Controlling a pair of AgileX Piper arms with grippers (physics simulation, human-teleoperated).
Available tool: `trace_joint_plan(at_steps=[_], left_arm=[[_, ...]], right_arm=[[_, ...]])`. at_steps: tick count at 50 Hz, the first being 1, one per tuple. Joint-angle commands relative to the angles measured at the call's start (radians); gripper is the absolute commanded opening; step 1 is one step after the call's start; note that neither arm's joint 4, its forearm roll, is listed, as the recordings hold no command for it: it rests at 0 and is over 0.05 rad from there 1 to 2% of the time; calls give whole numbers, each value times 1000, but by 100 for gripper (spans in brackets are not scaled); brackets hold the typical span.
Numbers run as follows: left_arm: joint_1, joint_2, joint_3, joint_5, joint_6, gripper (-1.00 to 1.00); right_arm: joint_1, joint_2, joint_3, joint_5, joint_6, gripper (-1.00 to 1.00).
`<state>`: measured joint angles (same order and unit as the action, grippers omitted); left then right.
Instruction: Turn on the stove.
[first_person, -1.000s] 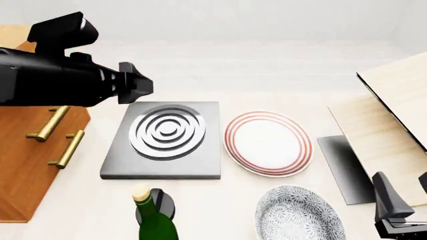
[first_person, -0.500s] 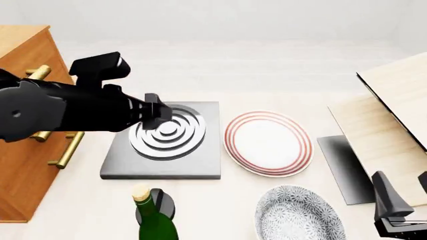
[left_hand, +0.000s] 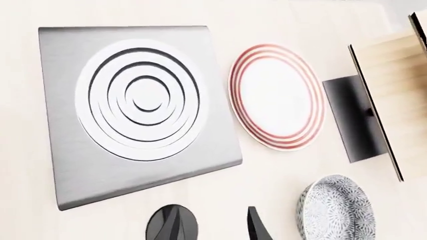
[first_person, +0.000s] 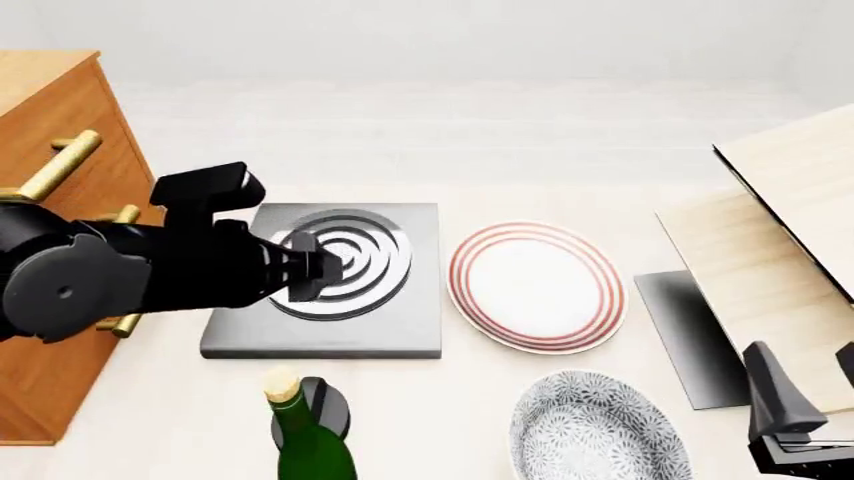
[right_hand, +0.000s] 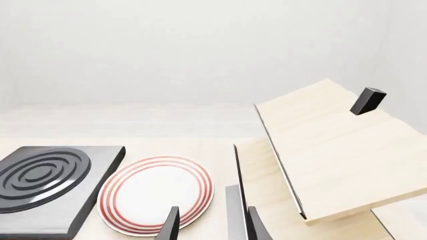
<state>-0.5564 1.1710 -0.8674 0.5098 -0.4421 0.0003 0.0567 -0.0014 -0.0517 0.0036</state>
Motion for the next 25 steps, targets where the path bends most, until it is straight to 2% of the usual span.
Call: trace_joint_plan(at_steps=[1, 17, 25], left_arm=[[19, -14, 62, -38, -15, 100], [27, -16, 117, -72, -27, 100], [41, 4, 190, -131, -32, 100]], right_arm=[[0, 0, 0, -1, 0, 100], [0, 1, 0, -1, 0, 100], [0, 1, 0, -1, 0, 100]])
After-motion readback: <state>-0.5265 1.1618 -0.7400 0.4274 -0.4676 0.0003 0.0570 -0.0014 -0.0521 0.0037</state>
